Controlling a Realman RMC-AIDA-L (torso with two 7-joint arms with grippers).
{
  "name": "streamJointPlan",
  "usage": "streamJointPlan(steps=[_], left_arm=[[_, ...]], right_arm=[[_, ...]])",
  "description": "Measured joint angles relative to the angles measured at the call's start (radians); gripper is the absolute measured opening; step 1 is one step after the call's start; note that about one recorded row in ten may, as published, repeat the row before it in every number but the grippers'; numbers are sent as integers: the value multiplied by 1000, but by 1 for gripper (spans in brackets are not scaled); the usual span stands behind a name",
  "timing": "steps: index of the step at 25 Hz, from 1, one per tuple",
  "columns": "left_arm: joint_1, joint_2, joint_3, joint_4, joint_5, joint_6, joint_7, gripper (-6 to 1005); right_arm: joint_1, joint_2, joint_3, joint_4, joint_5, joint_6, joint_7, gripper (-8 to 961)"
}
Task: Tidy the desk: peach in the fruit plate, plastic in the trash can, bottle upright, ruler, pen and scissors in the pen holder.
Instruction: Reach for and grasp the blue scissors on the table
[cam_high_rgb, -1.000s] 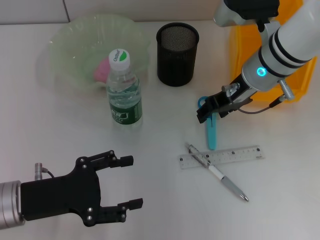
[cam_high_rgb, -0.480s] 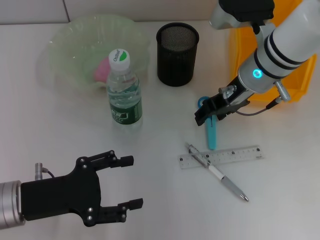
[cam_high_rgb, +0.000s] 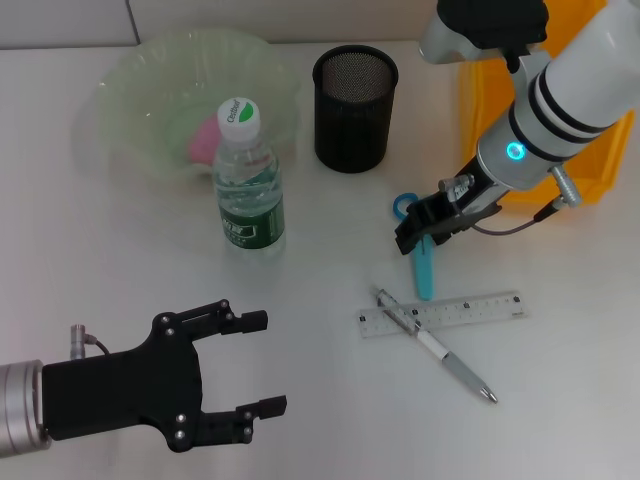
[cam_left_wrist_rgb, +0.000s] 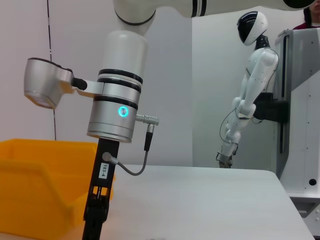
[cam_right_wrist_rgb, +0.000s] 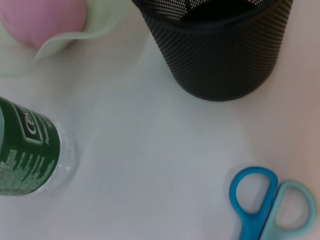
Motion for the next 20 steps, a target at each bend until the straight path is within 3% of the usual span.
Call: streamJointPlan(steps=[13, 18, 20], left_arm=[[0, -2, 0, 0, 0, -13, 0, 798], [0, -2, 0, 0, 0, -13, 0, 798], [0, -2, 0, 0, 0, -13, 0, 798]], right_arm=[[-2, -1, -2, 2, -1, -6, 0, 488], [-3, -1, -2, 7, -2, -7, 0, 331], [-2, -1, -2, 10, -2, -7, 0, 326]])
